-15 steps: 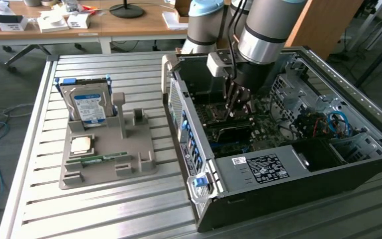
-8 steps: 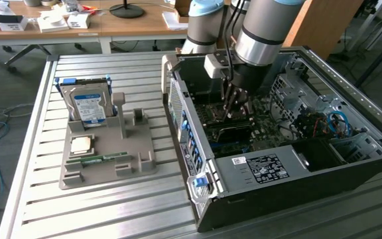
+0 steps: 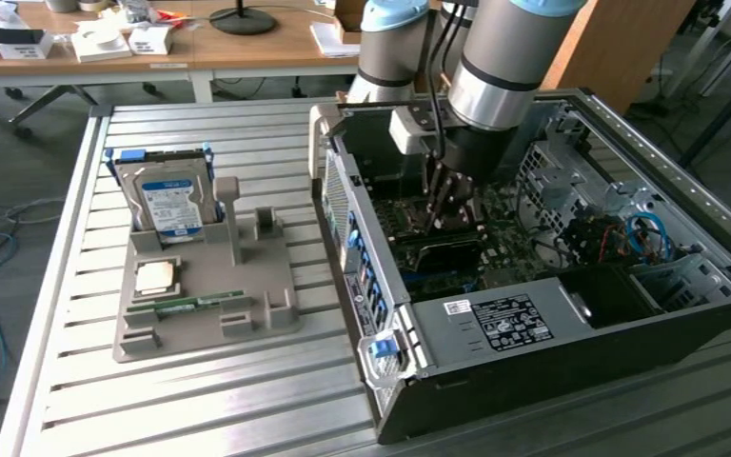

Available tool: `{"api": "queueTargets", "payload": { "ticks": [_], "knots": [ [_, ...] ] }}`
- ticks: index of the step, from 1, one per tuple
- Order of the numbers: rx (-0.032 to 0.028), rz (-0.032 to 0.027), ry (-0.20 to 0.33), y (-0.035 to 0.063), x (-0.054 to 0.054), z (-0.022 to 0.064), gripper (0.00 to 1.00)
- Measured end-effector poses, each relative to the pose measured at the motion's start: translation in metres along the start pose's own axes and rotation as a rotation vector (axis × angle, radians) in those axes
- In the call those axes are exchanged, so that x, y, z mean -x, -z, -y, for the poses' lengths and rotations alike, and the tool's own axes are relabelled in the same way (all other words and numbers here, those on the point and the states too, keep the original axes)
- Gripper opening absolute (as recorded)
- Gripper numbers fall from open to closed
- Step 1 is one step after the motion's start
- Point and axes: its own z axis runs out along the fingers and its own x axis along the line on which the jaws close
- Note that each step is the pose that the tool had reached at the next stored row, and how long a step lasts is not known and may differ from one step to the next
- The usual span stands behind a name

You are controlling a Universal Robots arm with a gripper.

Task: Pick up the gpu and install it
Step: 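Press down on the gpu until it lock into place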

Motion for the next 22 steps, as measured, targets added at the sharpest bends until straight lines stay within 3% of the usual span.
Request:
{"api": "queueTargets", "payload": {
  "ticks": [6,22],
  "knots": [
    [-0.0057,0.0001,0.000,-0.0042,0.000,0.0000,0.11],
    [-0.0089,0.0000,0.001,-0.0130,0.000,-0.0004,0.11]
  ]
}}
